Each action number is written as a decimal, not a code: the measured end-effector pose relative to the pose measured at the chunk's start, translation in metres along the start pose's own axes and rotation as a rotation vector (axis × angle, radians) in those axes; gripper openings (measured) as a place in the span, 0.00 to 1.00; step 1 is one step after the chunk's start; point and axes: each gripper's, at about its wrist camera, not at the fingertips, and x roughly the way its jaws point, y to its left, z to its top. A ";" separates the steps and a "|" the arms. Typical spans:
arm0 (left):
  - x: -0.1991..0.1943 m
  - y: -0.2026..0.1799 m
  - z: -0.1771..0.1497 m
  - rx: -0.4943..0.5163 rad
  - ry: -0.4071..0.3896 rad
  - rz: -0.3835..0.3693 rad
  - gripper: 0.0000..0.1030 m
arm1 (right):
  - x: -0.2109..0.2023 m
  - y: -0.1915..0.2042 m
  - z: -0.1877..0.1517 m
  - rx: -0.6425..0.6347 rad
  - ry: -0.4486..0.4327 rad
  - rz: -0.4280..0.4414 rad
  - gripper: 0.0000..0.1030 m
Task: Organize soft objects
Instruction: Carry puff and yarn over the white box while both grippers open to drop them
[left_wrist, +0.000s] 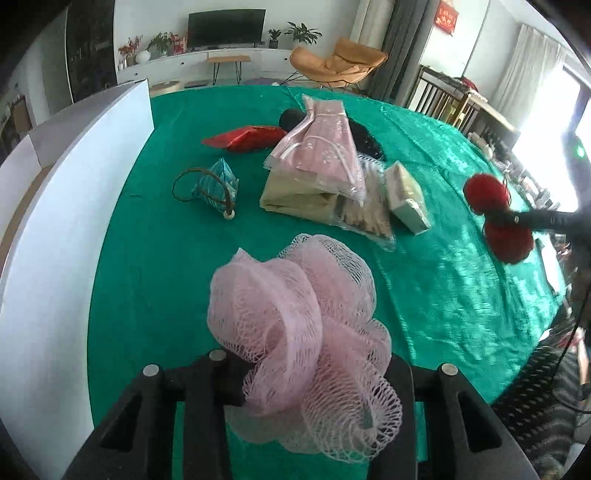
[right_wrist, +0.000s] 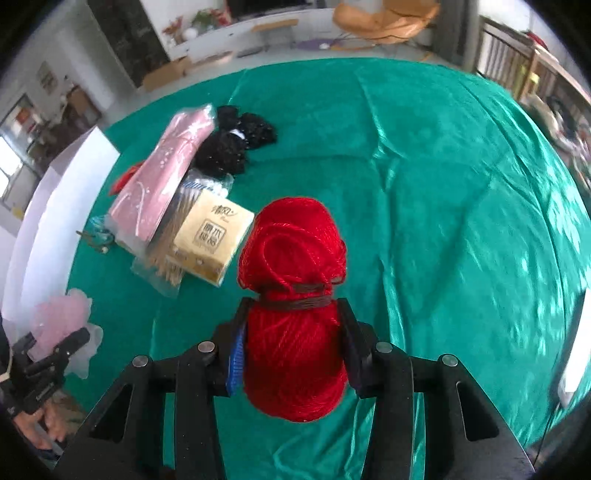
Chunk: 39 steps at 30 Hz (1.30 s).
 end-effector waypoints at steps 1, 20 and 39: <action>-0.007 0.000 0.000 -0.014 -0.005 -0.019 0.36 | -0.005 0.002 -0.002 0.006 -0.004 0.023 0.45; -0.202 0.212 -0.009 -0.354 -0.262 0.549 1.00 | -0.061 0.365 0.040 -0.319 -0.066 0.736 0.59; -0.150 0.130 0.006 -0.212 -0.250 0.366 1.00 | -0.016 0.214 -0.012 -0.243 -0.284 0.204 0.68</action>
